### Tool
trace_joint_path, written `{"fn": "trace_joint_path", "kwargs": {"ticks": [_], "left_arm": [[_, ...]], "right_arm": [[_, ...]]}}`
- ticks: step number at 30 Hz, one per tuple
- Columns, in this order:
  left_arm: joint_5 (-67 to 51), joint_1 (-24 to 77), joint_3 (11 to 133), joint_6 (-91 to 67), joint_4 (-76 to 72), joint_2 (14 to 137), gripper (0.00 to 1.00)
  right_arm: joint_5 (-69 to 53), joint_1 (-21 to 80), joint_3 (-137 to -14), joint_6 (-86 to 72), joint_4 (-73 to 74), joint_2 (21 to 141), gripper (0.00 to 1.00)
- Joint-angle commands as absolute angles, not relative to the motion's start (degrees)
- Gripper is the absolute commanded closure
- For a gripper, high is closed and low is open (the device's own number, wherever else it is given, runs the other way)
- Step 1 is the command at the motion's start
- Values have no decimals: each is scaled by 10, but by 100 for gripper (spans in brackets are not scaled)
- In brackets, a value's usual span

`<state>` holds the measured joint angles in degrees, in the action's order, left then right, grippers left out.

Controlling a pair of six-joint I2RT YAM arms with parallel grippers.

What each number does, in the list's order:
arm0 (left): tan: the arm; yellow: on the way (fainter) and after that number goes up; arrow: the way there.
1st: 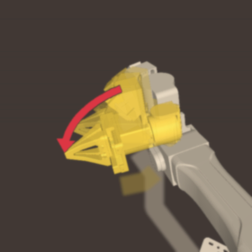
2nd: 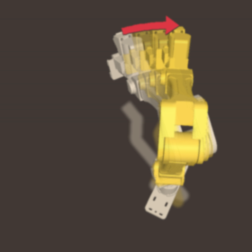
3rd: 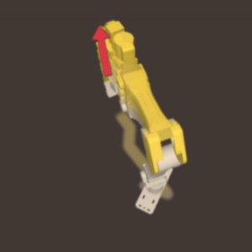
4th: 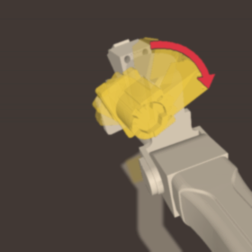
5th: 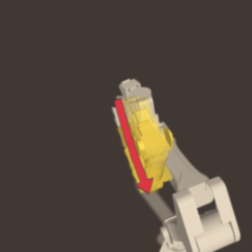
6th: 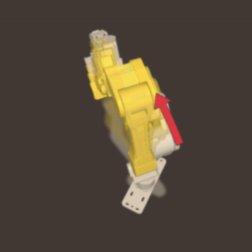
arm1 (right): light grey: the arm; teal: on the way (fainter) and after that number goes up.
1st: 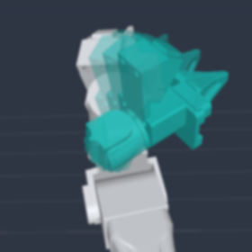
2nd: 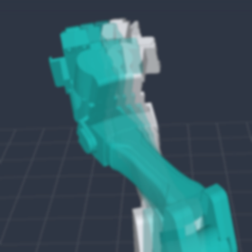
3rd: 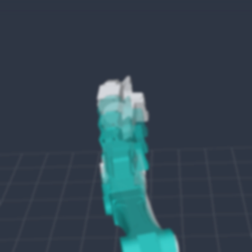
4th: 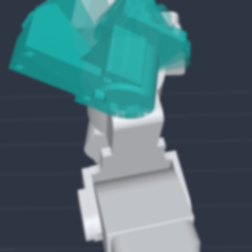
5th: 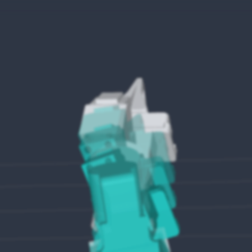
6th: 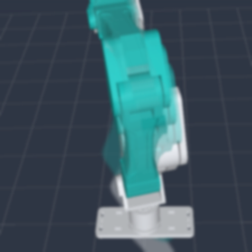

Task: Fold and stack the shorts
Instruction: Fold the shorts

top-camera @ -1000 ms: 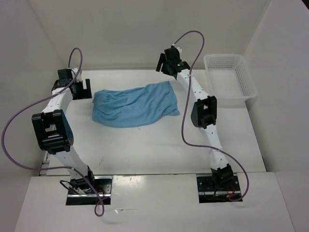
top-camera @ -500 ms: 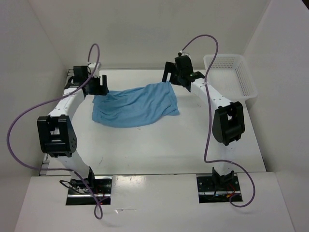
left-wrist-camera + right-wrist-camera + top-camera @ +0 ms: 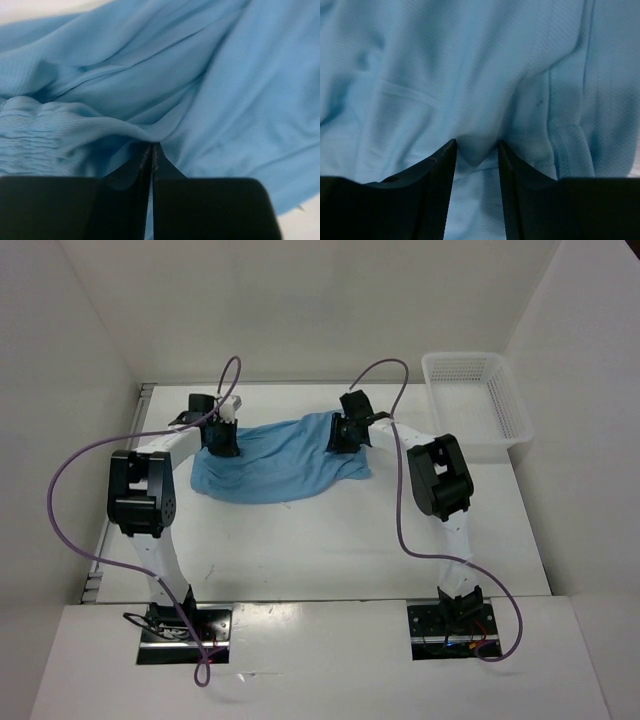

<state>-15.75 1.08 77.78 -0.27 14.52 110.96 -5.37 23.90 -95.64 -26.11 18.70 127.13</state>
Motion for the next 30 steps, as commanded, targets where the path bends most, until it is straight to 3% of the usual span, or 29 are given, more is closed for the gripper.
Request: {"fn": "trace_joint_path", "kwargs": {"ticks": [1,5,11,20,30], "left_arm": [[-129,-9,803,0,120,1143,94],[-124,-21,810,0,115,1178,100],[-151,-33,774,0,101,1197,100],[-176,14,645,0,119,1113,100],[-171,74,538,0,239,978,100]], "right_arm": [[-44,245,-956,-279,157,1268,56],[-24,245,-947,-279,163,1291,57],[-8,245,-896,-300,177,1289,57],[54,245,-688,-369,162,1123,58],[99,240,-532,-437,233,948,58]]}}
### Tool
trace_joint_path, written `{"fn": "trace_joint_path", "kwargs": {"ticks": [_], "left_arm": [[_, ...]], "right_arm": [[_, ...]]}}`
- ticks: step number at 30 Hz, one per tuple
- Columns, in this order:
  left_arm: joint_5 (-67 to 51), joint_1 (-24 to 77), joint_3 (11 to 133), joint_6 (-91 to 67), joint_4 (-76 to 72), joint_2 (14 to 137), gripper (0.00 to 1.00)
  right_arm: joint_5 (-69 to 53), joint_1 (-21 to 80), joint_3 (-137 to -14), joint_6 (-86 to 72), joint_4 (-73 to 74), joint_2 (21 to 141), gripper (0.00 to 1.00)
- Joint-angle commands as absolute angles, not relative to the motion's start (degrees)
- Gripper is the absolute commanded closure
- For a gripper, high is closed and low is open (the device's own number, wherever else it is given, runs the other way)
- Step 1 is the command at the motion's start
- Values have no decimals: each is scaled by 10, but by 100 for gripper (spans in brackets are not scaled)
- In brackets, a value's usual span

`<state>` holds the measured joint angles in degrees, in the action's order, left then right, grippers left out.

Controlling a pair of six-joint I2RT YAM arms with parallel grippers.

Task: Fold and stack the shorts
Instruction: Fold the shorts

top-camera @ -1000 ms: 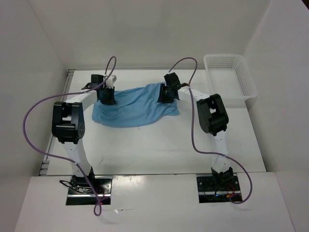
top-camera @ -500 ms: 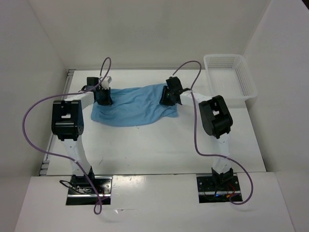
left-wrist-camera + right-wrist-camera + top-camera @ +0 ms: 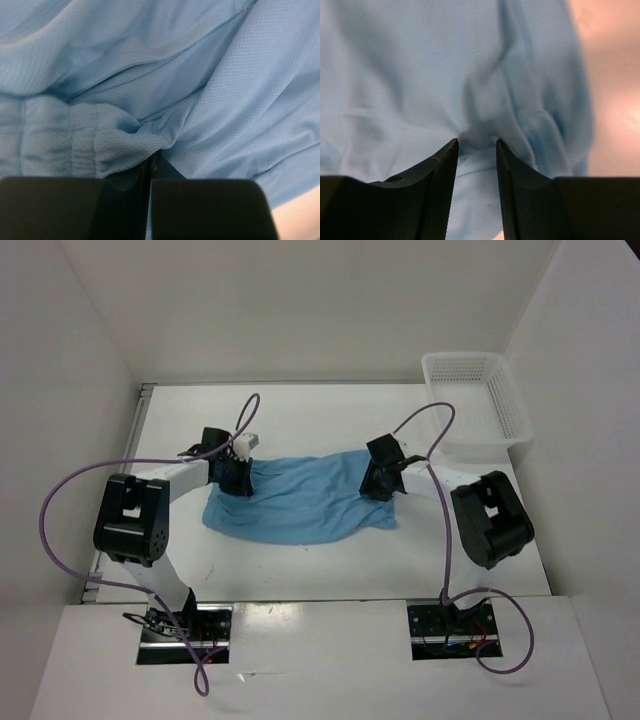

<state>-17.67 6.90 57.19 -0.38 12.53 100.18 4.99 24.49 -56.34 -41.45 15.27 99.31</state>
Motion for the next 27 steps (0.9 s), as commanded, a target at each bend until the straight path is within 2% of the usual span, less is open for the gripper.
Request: {"fn": "trace_joint_path", "kwargs": {"ticks": [1,2,4,5,6,8,9,10,13,18,27], "left_arm": [[-171,74,538,0,246,952,100],[-164,74,549,0,246,941,92],[-158,74,573,0,260,912,82],[-158,74,587,0,260,904,72],[-158,79,610,0,260,888,49],[-158,79,632,0,260,875,42],[-152,79,640,0,260,863,34],[-152,79,645,0,265,858,22],[-144,57,650,0,272,844,15],[-101,18,692,0,305,824,0],[-139,-31,673,0,298,804,0]], "right_arm": [[113,240,-526,-437,238,936,57],[113,235,-526,-427,238,925,55],[119,222,-532,-411,243,897,44],[120,216,-540,-399,243,887,40],[120,211,-540,-389,235,866,33],[100,189,-553,-381,235,844,29],[93,182,-553,-381,235,832,28],[85,170,-544,-381,235,806,23],[50,157,-516,-381,229,769,17],[25,156,-488,-396,243,777,10],[11,156,-474,-402,219,809,8]]}}
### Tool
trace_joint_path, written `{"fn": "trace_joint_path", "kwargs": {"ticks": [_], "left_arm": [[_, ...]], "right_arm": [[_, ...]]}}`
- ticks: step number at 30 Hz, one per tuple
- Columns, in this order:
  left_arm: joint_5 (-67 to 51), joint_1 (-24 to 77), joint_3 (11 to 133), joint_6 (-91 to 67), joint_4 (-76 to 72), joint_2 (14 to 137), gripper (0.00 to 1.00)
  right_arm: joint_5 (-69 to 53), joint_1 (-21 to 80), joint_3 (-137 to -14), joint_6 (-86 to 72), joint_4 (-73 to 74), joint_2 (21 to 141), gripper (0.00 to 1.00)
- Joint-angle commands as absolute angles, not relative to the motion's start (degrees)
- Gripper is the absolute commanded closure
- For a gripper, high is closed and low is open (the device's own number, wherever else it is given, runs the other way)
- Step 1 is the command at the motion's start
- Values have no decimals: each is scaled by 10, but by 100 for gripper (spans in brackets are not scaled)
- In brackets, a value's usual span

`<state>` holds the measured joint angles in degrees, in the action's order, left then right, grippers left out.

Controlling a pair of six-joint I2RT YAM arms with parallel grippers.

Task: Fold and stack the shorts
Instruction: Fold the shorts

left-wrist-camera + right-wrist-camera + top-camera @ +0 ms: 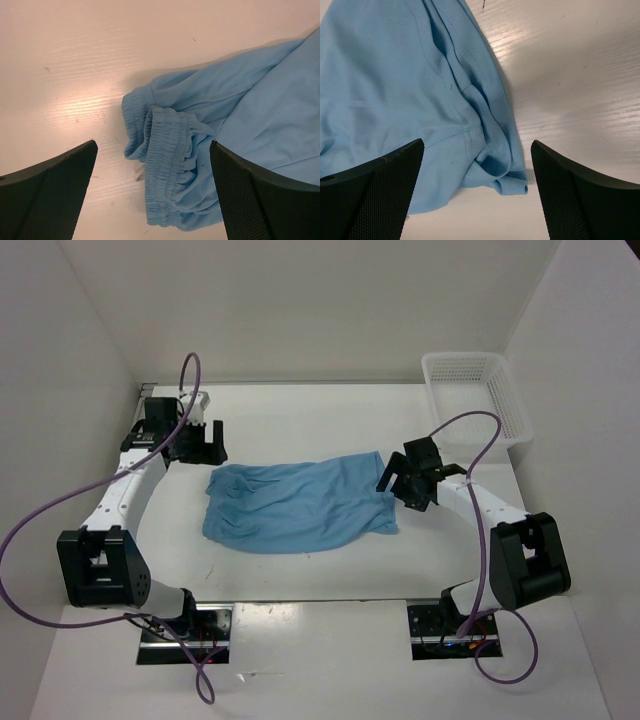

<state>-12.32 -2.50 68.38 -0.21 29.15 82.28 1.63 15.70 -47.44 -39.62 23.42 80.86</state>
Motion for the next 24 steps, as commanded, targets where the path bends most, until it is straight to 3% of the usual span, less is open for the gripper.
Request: {"fn": "trace_joint_path", "kwargs": {"ticks": [1,5,10,24], "left_arm": [[-133,-38,666,0,318,804,0],[-104,-68,583,0,354,784,0],[-189,-103,476,0,305,765,0],[-226,-103,480,0,190,798,0]], "right_arm": [[11,156,-474,-402,213,809,8],[11,156,-469,-402,213,809,8],[11,156,-468,-402,218,799,8],[11,156,-475,-389,218,799,8]]}}
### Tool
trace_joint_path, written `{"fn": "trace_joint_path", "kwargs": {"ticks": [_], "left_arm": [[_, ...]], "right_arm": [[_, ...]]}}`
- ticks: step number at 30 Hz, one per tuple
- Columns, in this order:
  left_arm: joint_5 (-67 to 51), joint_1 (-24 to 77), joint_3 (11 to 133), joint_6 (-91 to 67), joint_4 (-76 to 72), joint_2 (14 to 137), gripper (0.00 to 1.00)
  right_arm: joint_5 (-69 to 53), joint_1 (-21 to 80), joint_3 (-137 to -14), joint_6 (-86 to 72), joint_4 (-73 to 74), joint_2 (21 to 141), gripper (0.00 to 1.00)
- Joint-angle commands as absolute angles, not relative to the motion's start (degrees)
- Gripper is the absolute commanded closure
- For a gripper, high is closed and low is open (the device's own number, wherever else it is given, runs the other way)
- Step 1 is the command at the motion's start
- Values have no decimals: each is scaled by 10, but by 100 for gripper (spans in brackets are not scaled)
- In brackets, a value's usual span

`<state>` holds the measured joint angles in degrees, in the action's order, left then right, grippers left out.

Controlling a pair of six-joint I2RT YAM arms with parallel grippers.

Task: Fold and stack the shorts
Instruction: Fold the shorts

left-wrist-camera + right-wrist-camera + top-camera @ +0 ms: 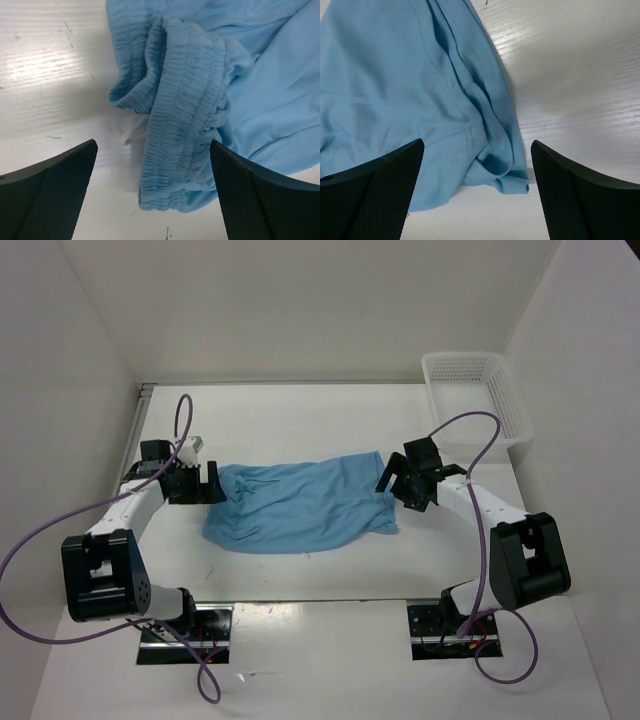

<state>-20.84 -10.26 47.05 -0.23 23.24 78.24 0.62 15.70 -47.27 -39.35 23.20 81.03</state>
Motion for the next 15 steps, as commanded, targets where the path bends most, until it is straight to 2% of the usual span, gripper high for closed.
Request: {"fn": "trace_joint_path", "kwargs": {"ticks": [1,12,13,14,15], "left_arm": [[-215,-103,474,0,181,808,0],[-225,-103,476,0,100,946,2],[-233,-98,476,0,93,954,5],[-233,-88,476,0,93,961,18],[-233,-81,476,0,87,962,27]], "right_arm": [[11,156,-475,-389,218,799,8],[23,156,-480,-395,218,787,8],[23,156,-480,-395,223,781,8],[23,156,-480,-395,223,781,8],[23,156,-480,-395,223,781,8]]}}
